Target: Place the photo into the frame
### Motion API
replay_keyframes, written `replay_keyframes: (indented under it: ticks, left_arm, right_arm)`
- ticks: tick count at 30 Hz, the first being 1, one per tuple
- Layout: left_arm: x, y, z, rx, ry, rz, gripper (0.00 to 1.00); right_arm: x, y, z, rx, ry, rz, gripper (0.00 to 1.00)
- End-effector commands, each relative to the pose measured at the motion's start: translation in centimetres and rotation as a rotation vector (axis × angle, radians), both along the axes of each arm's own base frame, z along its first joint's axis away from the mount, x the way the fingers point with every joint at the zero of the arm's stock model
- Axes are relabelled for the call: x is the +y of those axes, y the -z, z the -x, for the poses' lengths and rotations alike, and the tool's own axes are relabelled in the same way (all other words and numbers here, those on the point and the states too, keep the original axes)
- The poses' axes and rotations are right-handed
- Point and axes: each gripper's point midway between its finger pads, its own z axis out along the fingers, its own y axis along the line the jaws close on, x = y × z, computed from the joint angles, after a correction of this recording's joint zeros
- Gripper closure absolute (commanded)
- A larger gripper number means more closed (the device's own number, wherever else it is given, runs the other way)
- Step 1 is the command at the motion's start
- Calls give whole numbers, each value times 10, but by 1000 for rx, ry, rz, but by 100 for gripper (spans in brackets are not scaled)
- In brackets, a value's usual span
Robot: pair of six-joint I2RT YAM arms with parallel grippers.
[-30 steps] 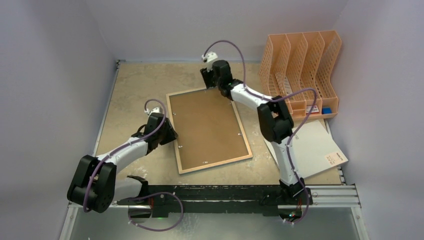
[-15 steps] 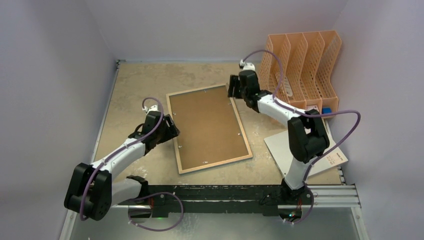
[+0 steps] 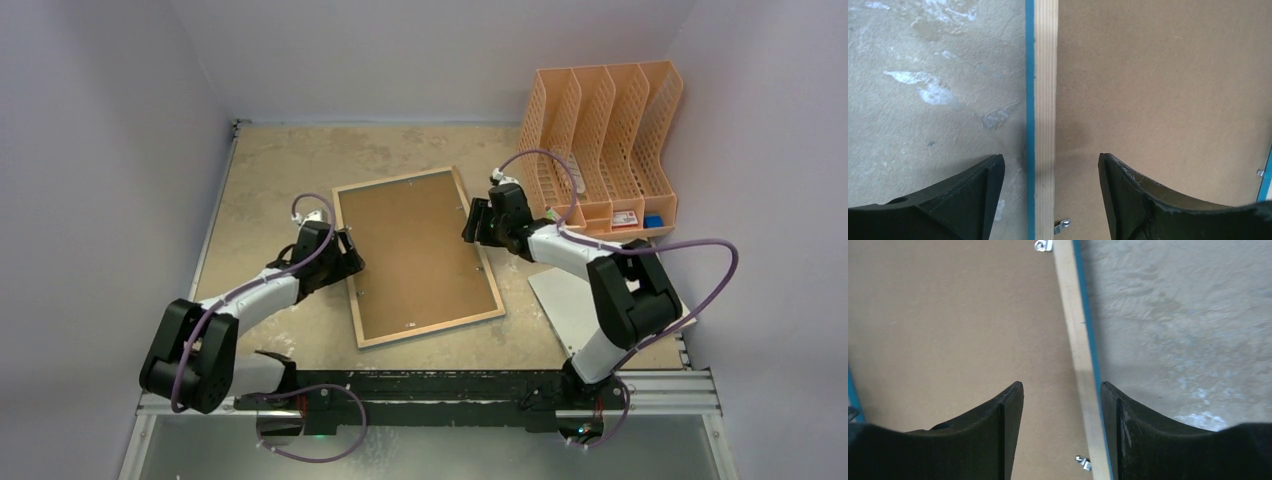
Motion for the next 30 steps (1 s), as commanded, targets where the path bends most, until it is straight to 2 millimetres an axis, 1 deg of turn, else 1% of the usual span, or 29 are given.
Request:
replay_keyframes:
  ticks: [1, 4, 7, 10, 13, 21, 23, 26, 28, 30]
  left_arm:
    - [-10, -13, -20, -61, 2, 54, 29]
    - [-15, -14, -26, -52, 10, 65, 29]
    - [-21, -18, -37, -75, 21, 79, 29]
    - [-29, -19, -42, -76, 46, 106, 29]
    - [-34, -18, -48, -71, 67, 114, 29]
    - [-42, -20, -66, -74, 91, 108, 29]
    - [-42, -20, -69, -73, 91, 100, 29]
    - [-35, -18, -71, -68, 78, 67, 29]
    - [-28, -16, -70, -61, 63, 43, 29]
    - [-24, -18, -69, -67, 55, 36, 29]
  right_arm:
    - [19, -4, 12, 2, -60, -116, 40]
    - [16, 0, 19, 17, -52, -120, 40]
    - [14, -1, 26, 20, -54, -124, 40]
    - [13, -7, 31, 5, -64, -134, 40]
    - [15, -5, 38, 22, -85, -141, 40]
    - [13, -2, 49, 35, -89, -158, 41]
    - [7, -7, 49, 13, -66, -151, 41]
    - [-3, -31, 46, -40, -10, -139, 41]
    - [-18, -44, 39, -83, 72, -98, 39]
    - [-39, -49, 31, -111, 177, -28, 36]
